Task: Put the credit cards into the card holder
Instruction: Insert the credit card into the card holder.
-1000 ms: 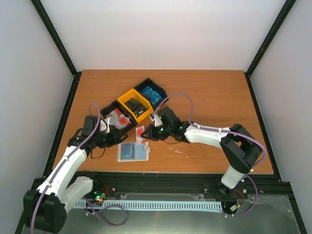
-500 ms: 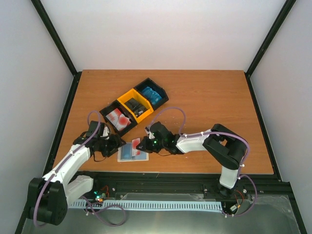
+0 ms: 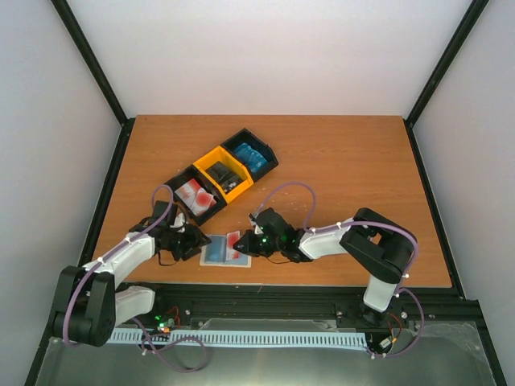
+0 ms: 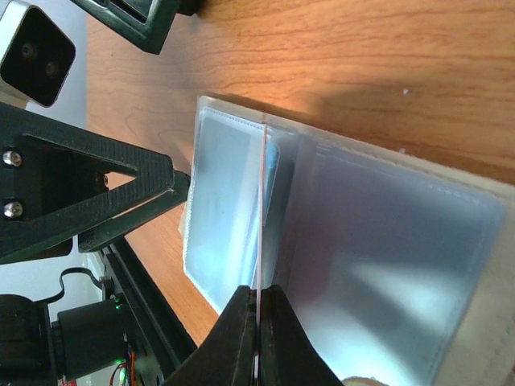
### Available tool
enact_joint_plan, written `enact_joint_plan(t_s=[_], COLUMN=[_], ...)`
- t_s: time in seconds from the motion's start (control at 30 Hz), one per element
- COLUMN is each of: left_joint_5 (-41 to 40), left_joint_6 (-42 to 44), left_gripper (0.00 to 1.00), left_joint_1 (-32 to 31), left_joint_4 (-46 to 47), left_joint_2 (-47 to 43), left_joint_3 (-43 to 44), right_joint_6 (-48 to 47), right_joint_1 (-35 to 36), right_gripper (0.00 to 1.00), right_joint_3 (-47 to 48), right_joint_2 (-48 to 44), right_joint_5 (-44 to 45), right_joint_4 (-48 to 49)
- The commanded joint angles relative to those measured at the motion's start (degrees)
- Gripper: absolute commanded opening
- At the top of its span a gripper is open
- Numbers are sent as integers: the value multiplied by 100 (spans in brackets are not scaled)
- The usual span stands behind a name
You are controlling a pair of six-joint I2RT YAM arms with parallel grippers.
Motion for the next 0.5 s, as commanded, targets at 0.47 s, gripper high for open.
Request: enact_joint_plan(t_s=[0.47], left_joint_5=[165], left_joint_6=[-171], left_gripper=[36], left_joint_1=[-29], left_joint_4=[-67], left_joint_2=[50], left_joint_3=[-256], right_joint_6=[821], right_joint_1=[-152], right_gripper=[3], right_joint_3=[-654], right_joint_2=[-461], right_joint_5=[-163], right_joint_4=[966])
